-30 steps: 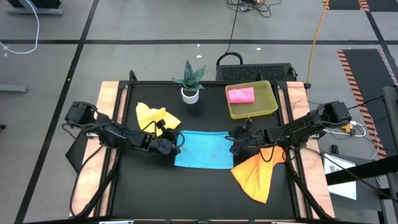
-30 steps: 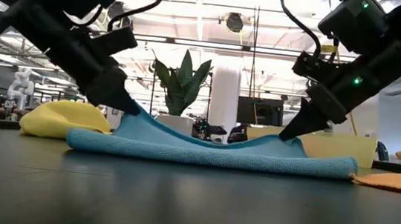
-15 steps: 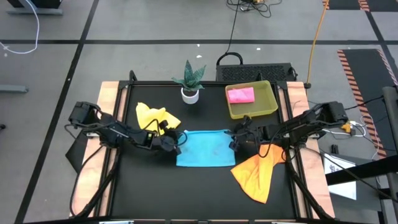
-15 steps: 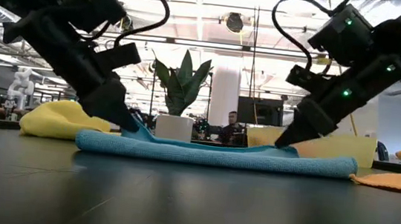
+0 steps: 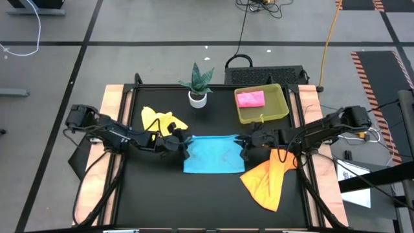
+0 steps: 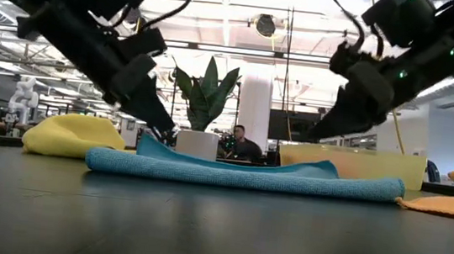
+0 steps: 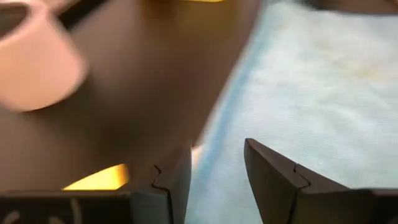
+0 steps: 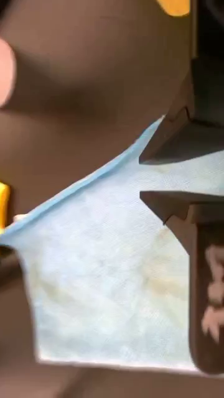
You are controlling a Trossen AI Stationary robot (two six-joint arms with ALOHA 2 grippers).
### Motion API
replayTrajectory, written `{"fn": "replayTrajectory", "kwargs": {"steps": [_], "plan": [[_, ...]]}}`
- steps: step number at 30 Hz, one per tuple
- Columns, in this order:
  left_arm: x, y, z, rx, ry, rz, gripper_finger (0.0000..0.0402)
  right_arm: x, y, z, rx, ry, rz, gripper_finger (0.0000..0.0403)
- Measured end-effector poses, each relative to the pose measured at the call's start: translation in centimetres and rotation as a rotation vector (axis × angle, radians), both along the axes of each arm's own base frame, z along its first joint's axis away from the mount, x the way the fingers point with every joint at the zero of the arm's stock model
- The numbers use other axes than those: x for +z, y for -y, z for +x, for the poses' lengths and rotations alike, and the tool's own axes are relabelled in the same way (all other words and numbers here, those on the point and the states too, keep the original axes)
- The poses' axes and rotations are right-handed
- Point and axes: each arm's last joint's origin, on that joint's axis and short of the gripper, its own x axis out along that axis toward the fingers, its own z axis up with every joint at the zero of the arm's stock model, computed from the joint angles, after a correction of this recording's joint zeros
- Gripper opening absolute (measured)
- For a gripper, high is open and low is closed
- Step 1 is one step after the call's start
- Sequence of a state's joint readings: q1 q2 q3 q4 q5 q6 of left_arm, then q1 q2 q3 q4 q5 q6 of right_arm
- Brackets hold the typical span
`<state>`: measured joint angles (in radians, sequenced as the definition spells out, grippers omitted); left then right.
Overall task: Fold microfiber towels
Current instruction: Fold the blue microfiber cloth
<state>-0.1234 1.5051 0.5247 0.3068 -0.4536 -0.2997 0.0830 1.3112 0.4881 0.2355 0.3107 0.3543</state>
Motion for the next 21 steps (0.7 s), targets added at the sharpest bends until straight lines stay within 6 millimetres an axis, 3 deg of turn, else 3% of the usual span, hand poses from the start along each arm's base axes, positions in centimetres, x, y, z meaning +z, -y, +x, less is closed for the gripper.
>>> {"fn": "replayTrajectory", "kwargs": {"steps": [6, 11, 16, 21], "plan": [[-2.3, -0.4, 0.5, 0.084, -0.047, 0.011, 0.0152, -2.3, 0.9, 0.5, -0.144, -0.077, -0.058, 0.0006], [-4.3, -1.4, 0.5, 0.186, -0.101, 0.048, 0.0152, -3.9, 2.4, 0.6, -0.294, -0.115, -0.062, 0.0008], [-4.3, -1.6, 0.6, 0.188, -0.092, 0.057, 0.0152, -4.2, 3.1, 0.5, -0.366, -0.123, -0.113, 0.0002], [-2.6, -1.0, 0.7, 0.143, -0.03, 0.077, 0.0152, -2.5, 2.5, 0.5, -0.321, -0.065, -0.142, 0.0001]]}}
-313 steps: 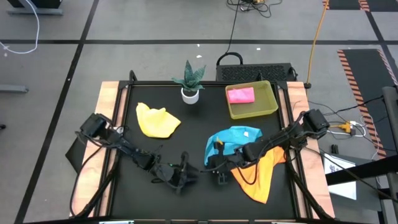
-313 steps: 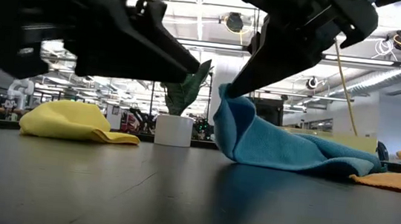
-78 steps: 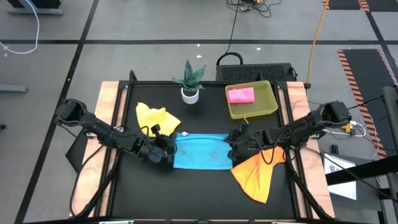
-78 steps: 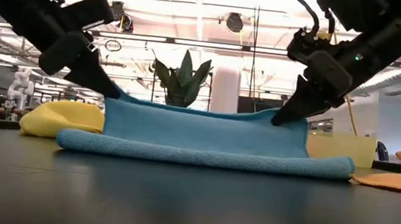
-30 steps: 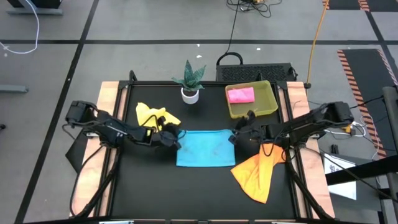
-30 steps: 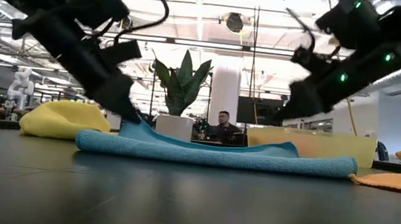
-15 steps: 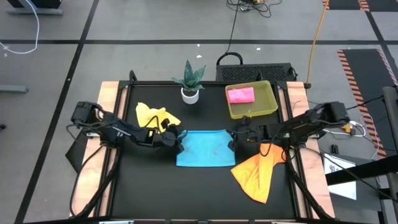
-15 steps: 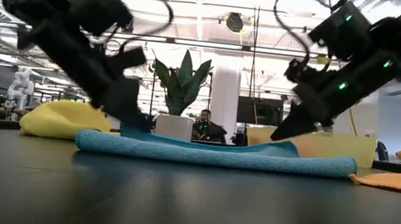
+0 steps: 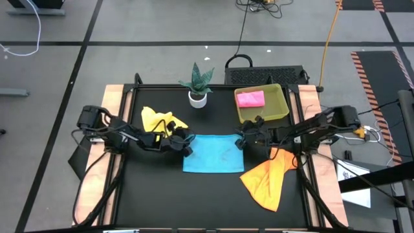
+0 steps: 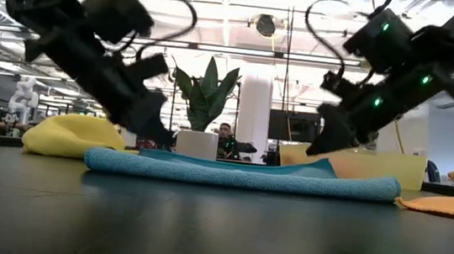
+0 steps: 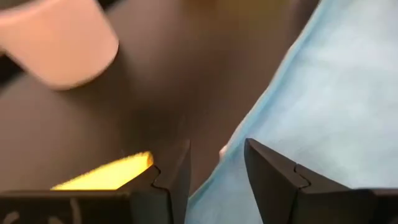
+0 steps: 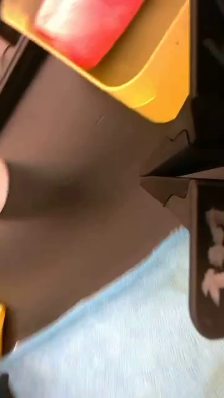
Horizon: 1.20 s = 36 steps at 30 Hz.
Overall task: Fold microfiber towels
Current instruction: Fold the blue microfiber cloth
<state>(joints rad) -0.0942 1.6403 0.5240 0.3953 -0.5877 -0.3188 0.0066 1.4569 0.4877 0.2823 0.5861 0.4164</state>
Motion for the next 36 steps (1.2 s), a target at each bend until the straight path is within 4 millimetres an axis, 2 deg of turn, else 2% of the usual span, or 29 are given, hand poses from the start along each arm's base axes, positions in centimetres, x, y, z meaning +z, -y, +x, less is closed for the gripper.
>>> {"fn": "replayTrajectory", "kwargs": {"steps": [4, 9, 12, 17, 20, 24, 30, 36], "plan": [[0.9, 0.5, 0.0, -0.054, 0.024, 0.001, 0.0152, 1.6, -1.1, -0.1, 0.101, 0.06, 0.017, 0.0001], [0.5, 0.3, 0.1, -0.105, 0.004, -0.037, 0.0152, 1.9, -1.9, -0.1, 0.282, 0.094, 0.21, 0.0], [-0.3, -0.2, 0.1, -0.081, -0.024, -0.05, 0.0152, 0.6, -1.3, -0.6, 0.223, 0.059, 0.243, 0.0], [-1.6, -0.8, 0.2, -0.062, -0.068, -0.056, 0.0152, -1.6, 0.2, -2.1, -0.032, 0.038, 0.174, 0.0], [-1.5, -0.9, 0.3, -0.067, -0.058, -0.047, 0.0152, -2.0, 0.6, -2.2, -0.032, 0.089, 0.175, 0.0], [0.1, -0.4, 0.5, -0.104, 0.0, -0.027, 0.0152, -1.6, 0.3, -2.1, 0.035, 0.119, 0.144, 0.0], [3.3, 0.1, -0.4, -0.099, 0.066, -0.029, 0.0152, 0.3, -0.6, -2.1, 0.102, 0.204, 0.119, 0.0], [3.1, -1.3, -1.2, -0.036, 0.008, -0.08, 0.0152, 1.0, -1.9, -1.9, 0.259, 0.25, 0.214, 0.0]]}}
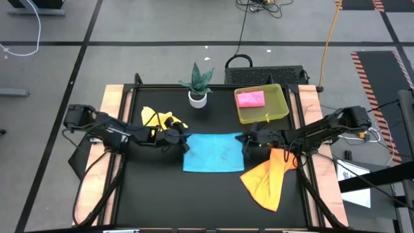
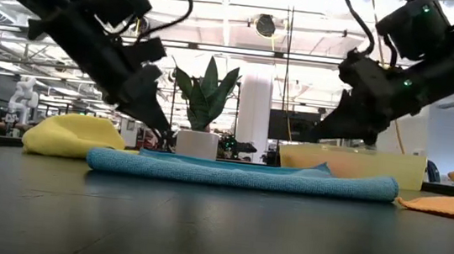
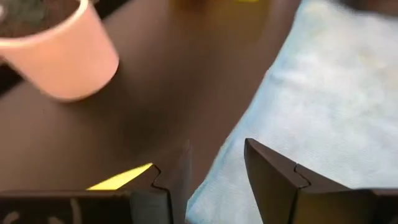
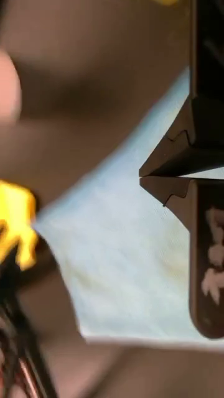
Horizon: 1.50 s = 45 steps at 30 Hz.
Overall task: Fold microfiber towels
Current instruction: Fold the blue microfiber cloth
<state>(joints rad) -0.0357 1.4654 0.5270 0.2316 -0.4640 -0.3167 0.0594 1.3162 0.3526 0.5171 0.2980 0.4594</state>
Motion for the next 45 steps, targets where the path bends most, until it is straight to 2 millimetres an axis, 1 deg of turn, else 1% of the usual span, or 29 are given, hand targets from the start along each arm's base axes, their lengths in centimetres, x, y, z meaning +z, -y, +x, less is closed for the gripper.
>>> {"fn": "replayTrajectory", "kwargs": {"steps": [4, 11, 14, 16, 20, 24, 27, 29, 32, 35, 38, 41, 45], "plan": [[-1.6, -0.9, 0.2, 0.005, -0.063, -0.029, 0.0152, -0.9, -0.9, 0.2, 0.106, -0.037, 0.061, 0.0], [-4.4, -2.0, 1.3, 0.033, -0.086, -0.018, 0.0152, -2.9, -2.2, 0.4, 0.226, -0.121, 0.122, 0.0], [-4.6, -2.5, 1.4, 0.049, -0.079, -0.014, 0.0152, -3.6, -2.9, 0.5, 0.308, -0.146, 0.161, 0.0], [-4.3, -2.7, 1.3, 0.047, -0.077, -0.004, 0.0152, -3.8, -3.7, 0.8, 0.357, -0.159, 0.175, 0.0], [-2.2, -2.7, 1.3, 0.028, 0.001, 0.021, 0.0152, -3.6, -5.8, 1.6, 0.456, -0.164, 0.182, 0.0], [-0.4, -1.7, 1.3, -0.038, 0.074, 0.001, 0.0152, -3.2, -8.0, 2.7, 0.576, -0.175, 0.192, 0.0], [0.1, -0.6, 1.5, -0.129, 0.113, -0.039, 0.0152, -2.6, -8.7, 3.3, 0.621, -0.168, 0.108, 0.0], [-0.1, 0.4, 1.5, -0.191, 0.11, -0.069, 0.0152, -1.8, -8.7, 3.6, 0.576, -0.13, 0.026, 0.0], [-0.9, 1.9, 1.6, -0.256, 0.08, -0.12, 0.0152, -0.9, -7.9, 3.7, 0.409, -0.094, -0.076, 0.0], [-2.1, 3.3, 1.6, -0.313, 0.036, -0.159, 0.0152, -1.1, -6.9, 3.3, 0.28, -0.166, -0.119, 0.0], [-3.4, 4.2, 1.5, -0.346, -0.02, -0.17, 0.0152, -1.9, -6.0, 2.8, 0.215, -0.266, -0.092, 0.0], [-4.4, 3.9, 1.6, -0.29, -0.05, -0.139, 0.0152, -2.7, -6.0, 2.3, 0.177, -0.334, -0.04, 0.0], [-4.6, 2.2, 1.7, -0.196, -0.067, -0.027, 0.0152, -3.1, -7.5, 2.6, 0.228, -0.286, 0.056, 0.0]]}}
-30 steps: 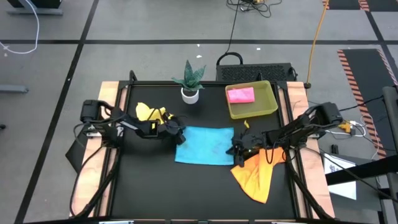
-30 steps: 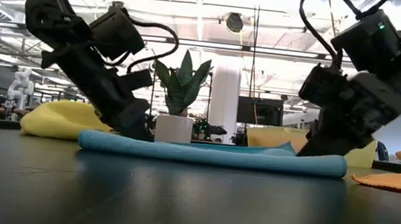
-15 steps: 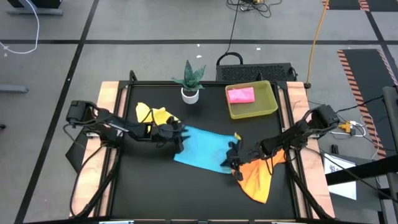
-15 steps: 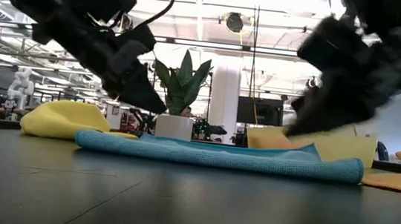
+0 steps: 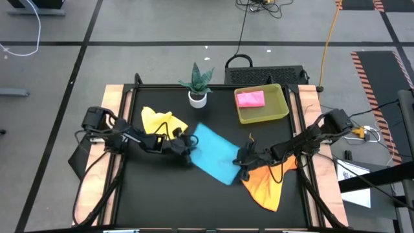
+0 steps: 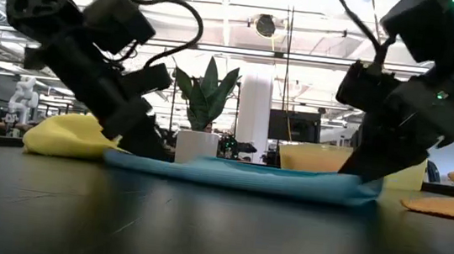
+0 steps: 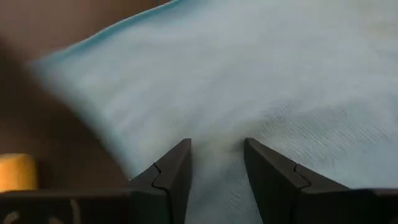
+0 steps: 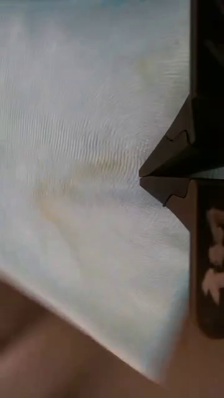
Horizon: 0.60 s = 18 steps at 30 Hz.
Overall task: Fold microfiber towels
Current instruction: Fold the blue microfiber cloth
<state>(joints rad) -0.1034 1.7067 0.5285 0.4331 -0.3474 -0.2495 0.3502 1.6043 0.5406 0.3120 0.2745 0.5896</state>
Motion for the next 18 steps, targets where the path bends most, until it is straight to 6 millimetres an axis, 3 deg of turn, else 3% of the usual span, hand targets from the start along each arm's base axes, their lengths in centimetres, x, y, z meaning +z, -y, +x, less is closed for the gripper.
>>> {"fn": "replayTrajectory", "kwargs": {"steps": [4, 8, 13, 18], "plan": [[1.4, -2.0, 0.3, 0.031, 0.051, 0.091, 0.0152, -0.3, -2.2, 1.2, 0.06, 0.026, 0.082, 0.0], [3.6, -2.2, 0.5, -0.024, 0.133, 0.05, 0.0152, 0.2, -3.8, 2.6, 0.154, 0.068, 0.06, 0.0], [4.4, -0.3, 0.6, -0.151, 0.178, -0.051, 0.0152, 2.6, -3.8, 3.0, 0.102, 0.221, 0.009, 0.0], [2.5, 2.3, 0.4, -0.212, 0.104, -0.103, 0.0152, 2.2, -2.7, 2.0, 0.027, 0.113, -0.042, 0.0]]}}
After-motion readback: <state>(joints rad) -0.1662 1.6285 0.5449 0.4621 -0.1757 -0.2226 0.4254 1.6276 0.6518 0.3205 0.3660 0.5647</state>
